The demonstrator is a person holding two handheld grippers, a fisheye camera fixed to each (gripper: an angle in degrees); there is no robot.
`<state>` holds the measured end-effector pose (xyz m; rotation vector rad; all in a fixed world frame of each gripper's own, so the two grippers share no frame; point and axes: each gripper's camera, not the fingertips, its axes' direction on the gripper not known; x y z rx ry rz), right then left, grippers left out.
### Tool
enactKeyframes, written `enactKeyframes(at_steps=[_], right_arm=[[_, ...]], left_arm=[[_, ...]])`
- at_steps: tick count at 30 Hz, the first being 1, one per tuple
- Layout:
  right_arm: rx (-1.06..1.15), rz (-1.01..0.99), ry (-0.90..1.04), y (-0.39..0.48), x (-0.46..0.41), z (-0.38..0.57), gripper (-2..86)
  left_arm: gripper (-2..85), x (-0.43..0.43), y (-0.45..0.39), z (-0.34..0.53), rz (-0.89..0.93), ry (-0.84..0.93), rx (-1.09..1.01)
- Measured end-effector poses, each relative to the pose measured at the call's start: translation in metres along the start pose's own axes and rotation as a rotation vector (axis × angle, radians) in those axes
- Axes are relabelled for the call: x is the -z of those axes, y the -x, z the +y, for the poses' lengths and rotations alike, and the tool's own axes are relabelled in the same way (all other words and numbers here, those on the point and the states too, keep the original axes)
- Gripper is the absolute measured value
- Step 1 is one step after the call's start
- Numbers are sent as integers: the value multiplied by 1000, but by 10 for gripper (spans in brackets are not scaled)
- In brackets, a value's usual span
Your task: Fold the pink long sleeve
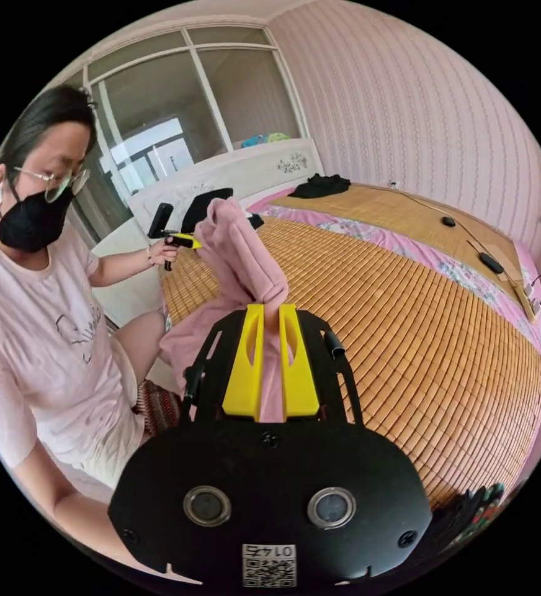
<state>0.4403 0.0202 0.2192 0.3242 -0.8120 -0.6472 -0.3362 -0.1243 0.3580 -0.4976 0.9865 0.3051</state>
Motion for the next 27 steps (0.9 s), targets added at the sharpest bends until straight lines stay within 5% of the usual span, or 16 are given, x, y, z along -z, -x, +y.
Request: enactKeyframes(at_steps=[3, 6, 16, 21, 27], right_arm=[[-205, -25, 248, 21, -40, 78, 70], [-436, -104, 299, 11, -65, 132, 100], [-650, 126, 24, -66, -84, 79, 225], [-797, -35, -100, -122, -112, 83, 147], [-766, -182, -227, -119, -98, 95, 66]], left_arm=[[50, -16, -14, 82, -91, 163, 149], [50, -34, -16, 128, -206, 277, 289], [144, -79, 35, 59, -157, 19, 452], [154, -124, 63, 42, -149, 120, 551], [41, -118, 36, 38, -171, 76, 416]])
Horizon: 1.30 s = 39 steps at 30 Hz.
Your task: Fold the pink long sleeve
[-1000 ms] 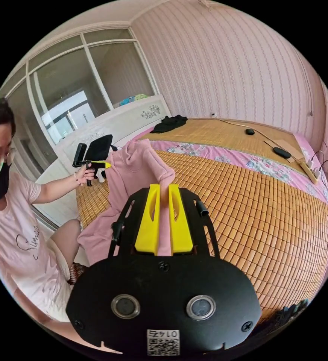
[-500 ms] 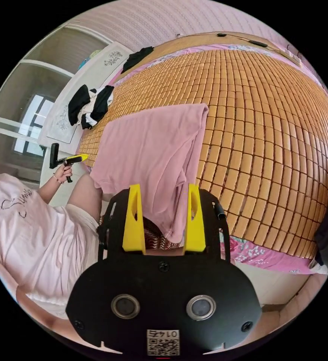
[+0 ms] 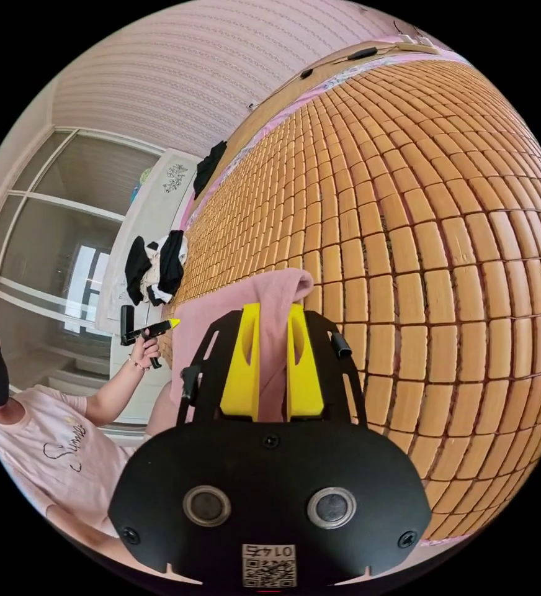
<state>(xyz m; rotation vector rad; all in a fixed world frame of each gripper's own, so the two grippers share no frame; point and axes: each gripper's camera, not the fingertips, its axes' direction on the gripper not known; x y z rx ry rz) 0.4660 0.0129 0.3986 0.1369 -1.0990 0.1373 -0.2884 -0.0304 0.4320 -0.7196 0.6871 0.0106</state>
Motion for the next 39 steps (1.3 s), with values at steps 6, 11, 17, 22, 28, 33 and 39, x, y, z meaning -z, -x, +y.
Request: enactKeyframes(at_steps=[6, 11, 17, 22, 28, 33, 39], right_arm=[[158, -122, -117, 57, 46, -11, 61], [78, 197, -52, 56, -11, -47, 65], [298, 334, 30, 126, -50, -9, 26], [539, 321, 428, 196, -136, 83, 2], [659, 698, 570, 203, -220, 162, -5], [673, 618, 666, 229, -228, 147, -5], [760, 503, 516, 292, -276, 59, -5]], left_arm=[[36, 52, -45, 3, 64, -221, -97], [61, -6, -28, -25, -107, -93, -40], [51, -19, -39, -7, -274, -93, -86], [34, -52, -107, 58, -110, 34, -289], [-4, -125, -124, 128, -285, 128, -362], [-8, -129, -148, 131, -341, 187, -458], [-8, -134, -178, 126, -179, 67, -504]])
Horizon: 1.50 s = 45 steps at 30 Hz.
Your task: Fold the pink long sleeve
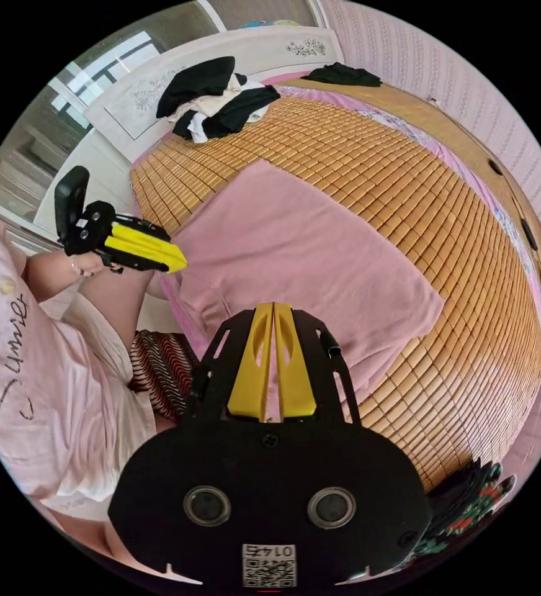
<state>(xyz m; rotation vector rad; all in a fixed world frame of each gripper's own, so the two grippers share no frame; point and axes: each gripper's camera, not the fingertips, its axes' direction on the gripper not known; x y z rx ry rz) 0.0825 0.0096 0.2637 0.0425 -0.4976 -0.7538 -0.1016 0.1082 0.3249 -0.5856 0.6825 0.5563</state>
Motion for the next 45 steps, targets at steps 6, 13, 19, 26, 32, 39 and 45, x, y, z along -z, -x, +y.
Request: enactKeyframes(at_steps=[6, 13, 19, 26, 32, 39, 45], right_arm=[[39, 137, 234, -9, -112, -96, -7], [77, 189, 305, -28, -96, -137, -6], [13, 85, 276, -61, -87, -114, -5], [-375, 167, 50, -92, -1, 125, 10], [-667, -91, 78, -113, -8, 266, 123], [-644, -445, -256, -143, 57, 313, 35], [-646, -438, -461, -155, 110, 363, 76]], left_arm=[[-9, -76, -24, 8, -24, 119, -43], [-8, -84, -35, 18, -58, 82, -126], [-3, -82, -25, 22, 29, 64, -85], [132, -71, -55, 8, 68, -84, -211], [197, -104, -88, -27, 63, -86, -324], [214, -151, -125, -59, 30, 55, -431], [57, -123, -123, -36, -84, 2, -477]])
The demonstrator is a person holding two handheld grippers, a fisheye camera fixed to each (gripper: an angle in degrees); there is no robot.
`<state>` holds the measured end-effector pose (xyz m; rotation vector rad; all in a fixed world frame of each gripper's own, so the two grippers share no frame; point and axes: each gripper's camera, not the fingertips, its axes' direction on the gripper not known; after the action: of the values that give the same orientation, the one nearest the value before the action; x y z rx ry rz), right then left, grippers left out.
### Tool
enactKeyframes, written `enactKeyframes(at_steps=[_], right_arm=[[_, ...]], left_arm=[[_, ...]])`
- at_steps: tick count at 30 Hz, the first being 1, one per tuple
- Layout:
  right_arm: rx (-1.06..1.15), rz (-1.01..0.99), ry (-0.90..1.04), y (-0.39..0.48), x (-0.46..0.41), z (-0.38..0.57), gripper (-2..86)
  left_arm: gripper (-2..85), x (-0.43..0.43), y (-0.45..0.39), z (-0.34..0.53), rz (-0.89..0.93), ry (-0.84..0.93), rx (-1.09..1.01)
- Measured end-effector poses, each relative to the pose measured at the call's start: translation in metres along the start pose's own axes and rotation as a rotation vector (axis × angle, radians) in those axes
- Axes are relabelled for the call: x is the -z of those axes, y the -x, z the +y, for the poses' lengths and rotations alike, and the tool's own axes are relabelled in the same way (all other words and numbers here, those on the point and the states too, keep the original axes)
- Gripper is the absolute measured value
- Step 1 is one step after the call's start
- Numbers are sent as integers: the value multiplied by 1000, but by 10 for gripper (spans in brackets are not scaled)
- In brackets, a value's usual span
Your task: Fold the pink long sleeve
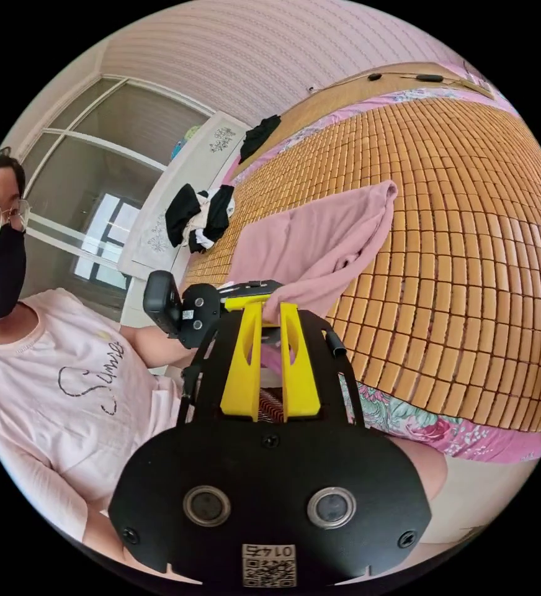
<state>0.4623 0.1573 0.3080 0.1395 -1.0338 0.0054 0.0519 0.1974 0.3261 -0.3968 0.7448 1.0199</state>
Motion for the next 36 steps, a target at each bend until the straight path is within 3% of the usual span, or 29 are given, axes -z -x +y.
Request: enactKeyframes(at_steps=[2, 4, 8, 12, 15, 19, 23, 25, 29, 31, 33, 36], right_arm=[[-102, 91, -52, -29, 13, 10, 104], [-209, 45, -67, -60, 11, 19, 137], [-387, -256, -137, -106, -10, 34, 209], [-466, -368, -265, -120, -10, 41, 110], [-398, -379, -345, -107, 22, 39, 80], [-288, -357, -464, -81, 90, 38, 77], [-143, -104, -381, -15, 137, 3, 79], [-92, -22, -293, 17, 123, -25, 81], [58, -13, -106, 88, 15, -93, 101], [74, -5, -29, 109, -50, -117, 118], [100, 131, 35, 123, -123, -138, 115], [104, 162, 39, 140, -155, -149, 88]], left_arm=[[55, 13, -2, 16, 49, -19, -17], [54, 30, -5, 35, 89, -22, -33], [53, 49, -5, 57, 125, -13, -22], [52, 59, -1, 69, 142, -25, -43], [52, 63, 5, 65, 167, -89, -29], [52, 65, 12, 41, 351, -284, 57], [54, 53, 21, 24, 504, -341, 155], [58, 56, 34, 30, 493, -363, 208], [66, 69, 62, 64, 397, -347, 325], [79, 68, 81, 91, 305, -238, 426], [85, 64, 96, 113, 234, -134, 524], [86, 66, 114, 144, 167, -29, 634]])
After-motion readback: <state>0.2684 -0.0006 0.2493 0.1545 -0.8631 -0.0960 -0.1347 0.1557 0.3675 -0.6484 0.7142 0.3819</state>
